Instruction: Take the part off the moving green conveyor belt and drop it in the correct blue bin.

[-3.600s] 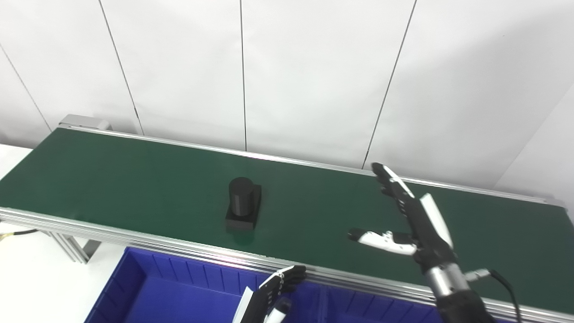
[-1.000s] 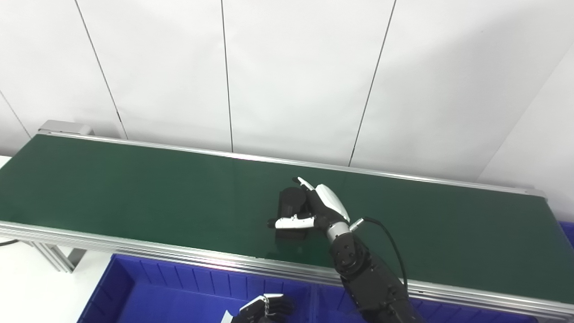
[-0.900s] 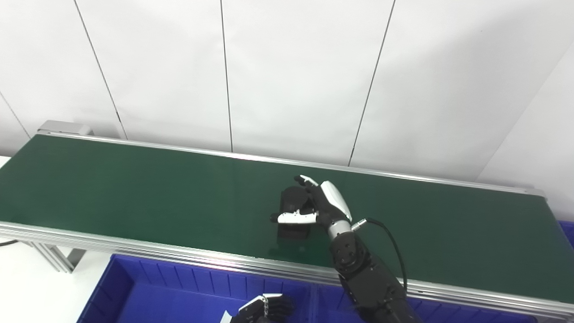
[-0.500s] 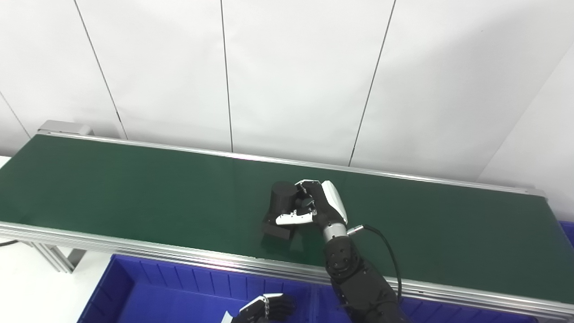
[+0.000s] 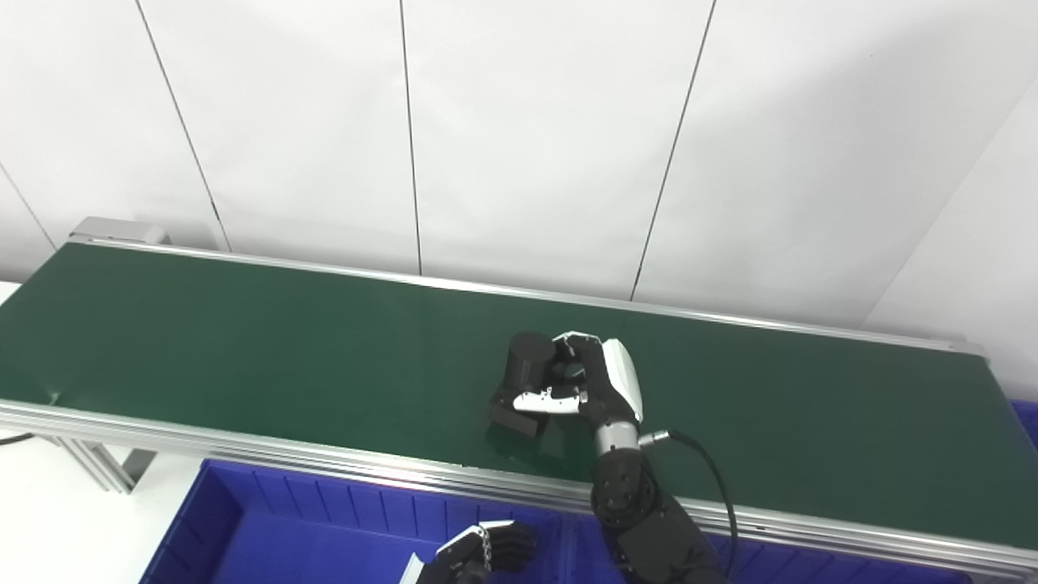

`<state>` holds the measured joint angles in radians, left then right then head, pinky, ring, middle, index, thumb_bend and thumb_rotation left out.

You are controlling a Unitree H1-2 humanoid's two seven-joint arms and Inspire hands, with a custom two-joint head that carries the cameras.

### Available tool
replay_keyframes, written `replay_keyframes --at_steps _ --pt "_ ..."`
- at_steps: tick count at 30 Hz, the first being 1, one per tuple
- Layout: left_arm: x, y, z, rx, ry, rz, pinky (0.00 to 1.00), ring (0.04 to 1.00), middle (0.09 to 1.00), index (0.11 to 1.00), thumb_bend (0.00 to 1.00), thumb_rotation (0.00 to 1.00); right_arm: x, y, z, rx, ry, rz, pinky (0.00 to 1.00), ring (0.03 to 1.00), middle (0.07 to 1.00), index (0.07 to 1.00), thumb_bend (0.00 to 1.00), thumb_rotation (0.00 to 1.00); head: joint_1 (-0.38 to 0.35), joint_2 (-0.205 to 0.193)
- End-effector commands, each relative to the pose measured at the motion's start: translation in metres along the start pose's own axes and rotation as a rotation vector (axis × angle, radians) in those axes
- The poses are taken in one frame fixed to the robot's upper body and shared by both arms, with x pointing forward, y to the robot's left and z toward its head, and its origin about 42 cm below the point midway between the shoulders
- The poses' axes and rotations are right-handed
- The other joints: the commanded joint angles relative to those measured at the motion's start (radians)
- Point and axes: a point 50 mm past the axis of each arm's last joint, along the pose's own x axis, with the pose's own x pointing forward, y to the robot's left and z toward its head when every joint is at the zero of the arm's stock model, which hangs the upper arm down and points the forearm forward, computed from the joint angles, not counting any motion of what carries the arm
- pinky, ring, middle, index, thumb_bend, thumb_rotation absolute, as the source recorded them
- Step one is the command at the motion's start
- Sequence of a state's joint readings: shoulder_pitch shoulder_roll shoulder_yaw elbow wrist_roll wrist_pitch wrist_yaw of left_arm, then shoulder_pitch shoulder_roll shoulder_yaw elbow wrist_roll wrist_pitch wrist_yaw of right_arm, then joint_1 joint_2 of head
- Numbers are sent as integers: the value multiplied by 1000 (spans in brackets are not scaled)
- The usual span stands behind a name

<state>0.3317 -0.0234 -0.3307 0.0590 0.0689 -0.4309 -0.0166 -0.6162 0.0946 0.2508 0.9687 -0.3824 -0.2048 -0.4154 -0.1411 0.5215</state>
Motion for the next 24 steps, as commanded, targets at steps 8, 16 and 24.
replay_keyframes --at_steps 8,16,24 --pt "5 11 5 7 -55 -6 691 708 707 693 656 1000 -16 -33 20 168 -183 -120 411 502 537 439 494 0 -32 24" --pt "6 16 8 32 -66 7 685 711 713 697 676 1000 -55 -63 20 206 -224 -159 403 492 542 437 494 0 -52 64" --pt "4 22 13 34 -48 26 748 749 744 727 652 1000 -101 -90 14 199 -212 -173 371 467 556 452 492 0 -41 135"
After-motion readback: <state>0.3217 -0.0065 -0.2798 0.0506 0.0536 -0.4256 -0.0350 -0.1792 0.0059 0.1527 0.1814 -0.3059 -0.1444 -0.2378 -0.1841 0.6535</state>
